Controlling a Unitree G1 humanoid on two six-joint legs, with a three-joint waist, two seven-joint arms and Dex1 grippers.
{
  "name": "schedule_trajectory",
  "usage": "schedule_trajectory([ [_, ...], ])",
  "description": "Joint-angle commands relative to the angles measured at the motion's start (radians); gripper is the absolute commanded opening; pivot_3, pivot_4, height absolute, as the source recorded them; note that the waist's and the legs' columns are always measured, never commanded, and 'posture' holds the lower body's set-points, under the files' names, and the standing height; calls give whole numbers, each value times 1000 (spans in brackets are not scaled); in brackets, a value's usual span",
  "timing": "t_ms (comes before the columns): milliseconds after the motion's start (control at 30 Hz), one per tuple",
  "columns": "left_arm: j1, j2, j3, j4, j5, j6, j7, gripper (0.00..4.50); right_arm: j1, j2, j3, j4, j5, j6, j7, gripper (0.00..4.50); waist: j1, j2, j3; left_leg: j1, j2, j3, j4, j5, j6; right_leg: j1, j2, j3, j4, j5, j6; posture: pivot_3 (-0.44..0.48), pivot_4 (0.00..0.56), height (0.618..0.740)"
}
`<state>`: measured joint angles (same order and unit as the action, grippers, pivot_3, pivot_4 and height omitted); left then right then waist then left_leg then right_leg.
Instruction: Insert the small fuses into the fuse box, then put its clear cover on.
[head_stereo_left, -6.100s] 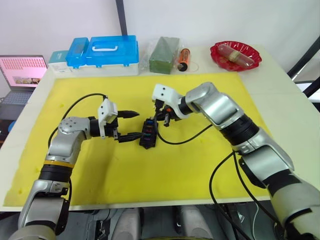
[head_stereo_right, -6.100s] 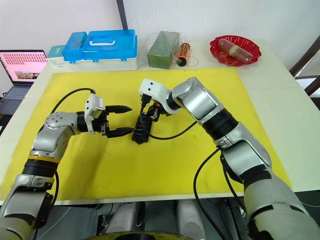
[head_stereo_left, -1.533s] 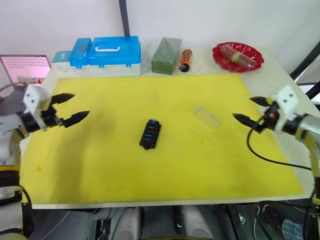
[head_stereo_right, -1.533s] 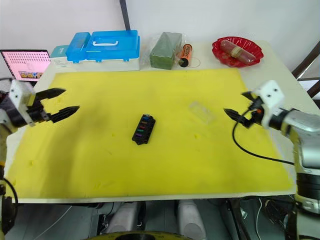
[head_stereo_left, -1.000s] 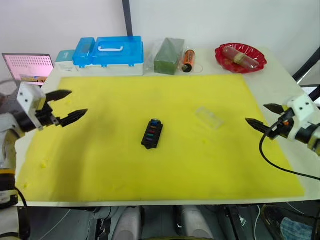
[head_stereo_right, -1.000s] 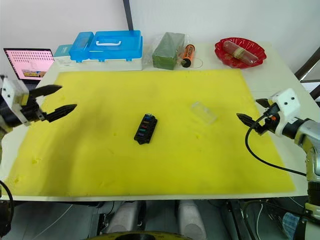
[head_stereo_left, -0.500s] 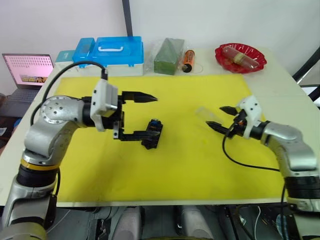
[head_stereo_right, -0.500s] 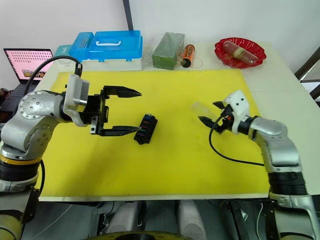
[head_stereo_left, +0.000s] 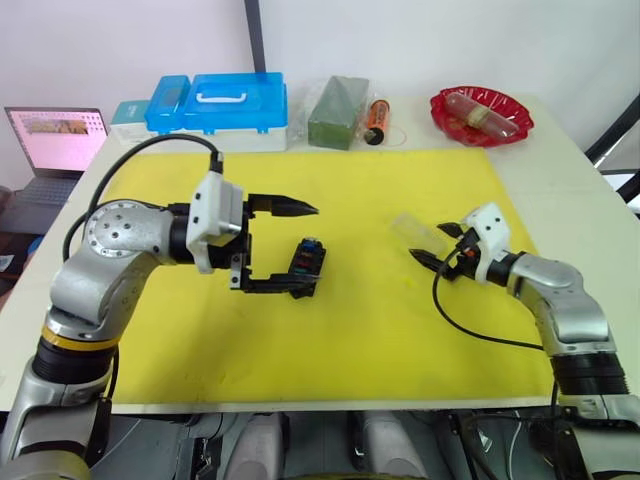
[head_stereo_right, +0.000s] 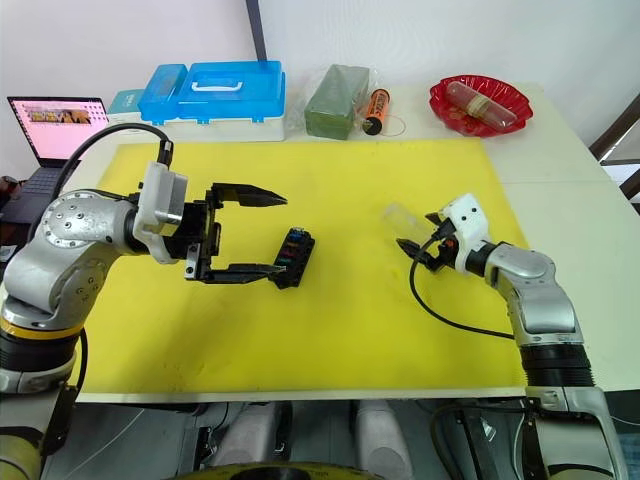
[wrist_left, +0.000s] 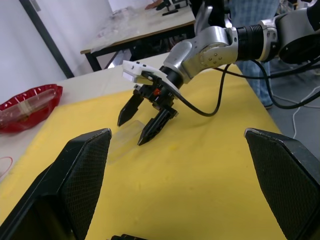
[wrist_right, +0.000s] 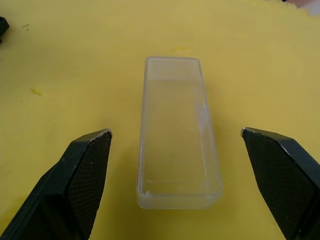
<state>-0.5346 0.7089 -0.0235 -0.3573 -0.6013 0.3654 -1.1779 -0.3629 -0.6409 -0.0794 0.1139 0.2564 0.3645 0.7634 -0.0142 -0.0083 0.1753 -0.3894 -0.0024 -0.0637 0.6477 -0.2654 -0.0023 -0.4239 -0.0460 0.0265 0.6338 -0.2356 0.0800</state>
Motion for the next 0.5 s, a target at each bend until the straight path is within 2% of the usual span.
schedule_trajectory([
  [33, -12, 6, 14, -28, -10, -4, 0, 4500, -19, 7, -2, 10, -15, -20, -15, 4016, 0, 0, 0, 0, 0, 0, 0, 0, 0, 0, 0, 0, 0, 0, 0, 0, 150, 740],
  [67, -13, 6, 14, -27, -9, -4, 0, 4500, -17, 7, 0, 21, -23, -27, -19, 3834, 0, 0, 0, 0, 0, 0, 0, 0, 0, 0, 0, 0, 0, 0, 0, 0, 150, 740],
  [233, -6, 8, 16, -22, -5, -9, -4, 4500, -16, 9, -1, 49, -30, -55, -15, 2008, 0, 0, 0, 0, 0, 0, 0, 0, 0, 0, 0, 0, 0, 0, 0, 0, 150, 740],
  [267, -5, 8, 15, -20, -4, -11, -4, 4500, -18, 8, -1, 57, -32, -62, -13, 1877, 0, 0, 0, 0, 0, 0, 0, 0, 0, 0, 0, 0, 0, 0, 0, 0, 150, 740],
  [500, 49, 25, 47, -19, 0, 2, 18, 4500, -2, 1, -32, 8, 12, -83, 16, 1890, 0, 0, 0, 0, 0, 0, 0, 0, 0, 0, 0, 0, 0, 0, 0, 0, 150, 740],
])
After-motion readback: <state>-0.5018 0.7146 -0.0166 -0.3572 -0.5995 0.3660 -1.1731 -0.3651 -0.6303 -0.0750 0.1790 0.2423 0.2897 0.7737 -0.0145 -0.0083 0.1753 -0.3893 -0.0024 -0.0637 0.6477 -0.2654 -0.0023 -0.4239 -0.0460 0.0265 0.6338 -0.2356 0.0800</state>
